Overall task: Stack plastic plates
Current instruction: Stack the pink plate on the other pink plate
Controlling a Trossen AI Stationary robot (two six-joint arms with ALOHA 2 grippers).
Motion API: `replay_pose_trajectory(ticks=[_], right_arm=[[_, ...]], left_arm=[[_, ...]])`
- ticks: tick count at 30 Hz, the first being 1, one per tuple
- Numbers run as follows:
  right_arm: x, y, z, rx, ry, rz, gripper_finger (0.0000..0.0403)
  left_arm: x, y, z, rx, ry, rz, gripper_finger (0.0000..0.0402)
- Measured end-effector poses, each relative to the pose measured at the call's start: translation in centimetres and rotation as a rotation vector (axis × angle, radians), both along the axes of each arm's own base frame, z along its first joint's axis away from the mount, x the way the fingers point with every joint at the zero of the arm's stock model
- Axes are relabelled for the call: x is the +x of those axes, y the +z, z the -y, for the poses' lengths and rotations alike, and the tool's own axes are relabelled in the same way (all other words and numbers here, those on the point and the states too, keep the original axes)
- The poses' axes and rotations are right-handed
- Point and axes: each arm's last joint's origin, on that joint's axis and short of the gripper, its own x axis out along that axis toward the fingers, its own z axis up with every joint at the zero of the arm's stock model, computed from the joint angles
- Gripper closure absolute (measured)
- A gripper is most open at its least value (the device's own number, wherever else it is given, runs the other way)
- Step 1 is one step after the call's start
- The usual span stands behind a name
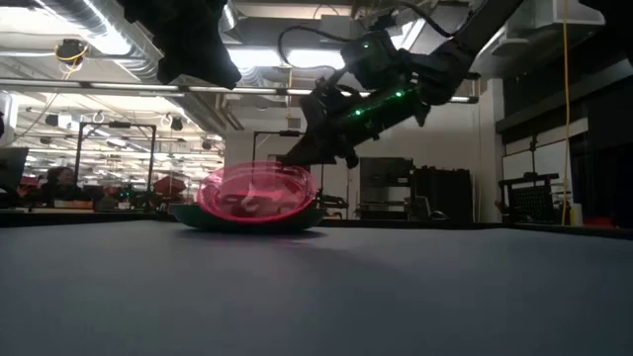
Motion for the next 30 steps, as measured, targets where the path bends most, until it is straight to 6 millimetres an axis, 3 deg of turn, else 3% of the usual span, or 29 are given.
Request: replay_pose_trajectory(ticks=[15, 25, 30], right_arm=[[-0.2, 2.4, 6.3, -0.084, -0.110, -0.045, 0.0403], [-0.6, 1.9, 6.5, -0.066, -0.114, -0.103, 0.0403], [-0.3, 1.6, 5.5, -0.050, -0.094, -0.121, 0.0403]], left_arm=[[0.0, 0.0, 0.0, -0.001, 0.000, 0.001, 0.0320], [0.0, 0.0, 0.0, 0.000, 0.000, 0.000, 0.0320], [0.0, 0.0, 0.0, 0.001, -0.001, 0.000, 0.0320]])
